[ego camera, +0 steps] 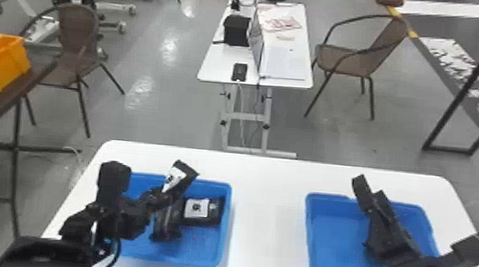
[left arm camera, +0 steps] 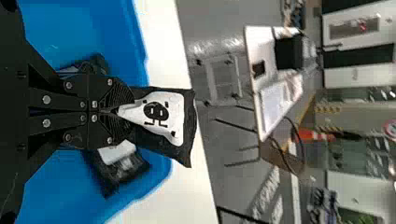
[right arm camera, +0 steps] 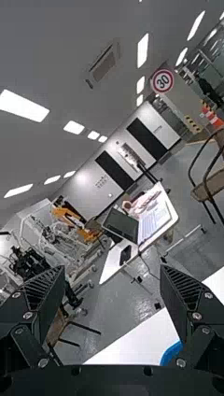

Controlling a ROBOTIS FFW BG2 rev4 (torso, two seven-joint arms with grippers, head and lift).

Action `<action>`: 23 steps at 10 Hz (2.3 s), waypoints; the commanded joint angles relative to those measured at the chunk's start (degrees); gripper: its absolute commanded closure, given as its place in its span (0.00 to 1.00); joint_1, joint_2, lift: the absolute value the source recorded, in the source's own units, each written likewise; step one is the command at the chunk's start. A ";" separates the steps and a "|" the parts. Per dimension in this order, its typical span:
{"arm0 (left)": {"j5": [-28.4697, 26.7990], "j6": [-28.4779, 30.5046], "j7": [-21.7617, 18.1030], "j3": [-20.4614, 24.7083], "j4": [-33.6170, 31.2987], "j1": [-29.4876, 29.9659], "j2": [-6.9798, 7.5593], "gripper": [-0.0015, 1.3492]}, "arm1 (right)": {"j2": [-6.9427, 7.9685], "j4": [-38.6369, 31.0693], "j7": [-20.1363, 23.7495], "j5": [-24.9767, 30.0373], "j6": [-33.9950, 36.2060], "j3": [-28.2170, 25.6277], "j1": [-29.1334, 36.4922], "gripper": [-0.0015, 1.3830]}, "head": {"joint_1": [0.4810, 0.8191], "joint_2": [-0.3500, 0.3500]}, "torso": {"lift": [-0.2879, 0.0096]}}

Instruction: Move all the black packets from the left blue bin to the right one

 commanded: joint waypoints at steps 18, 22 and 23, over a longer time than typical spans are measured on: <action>11.14 -19.36 -13.37 -22.11 32.03 -25.65 -2.01 0.90 | 0.28 7.94 2.52 8.06 1.57 10.65 -11.57 0.93 | 0.63 0.34 | 0.97; 12.11 -19.36 -11.18 -20.09 32.03 -23.72 -2.01 0.37 | 0.63 9.78 1.82 6.04 -2.21 10.03 -11.57 0.93 | 0.63 0.33 | 0.97; 11.93 -19.36 -11.18 -18.33 31.94 -22.75 -2.01 0.13 | 0.55 10.13 1.29 6.30 -2.38 8.01 -11.39 0.93 | 0.63 0.33 | 0.97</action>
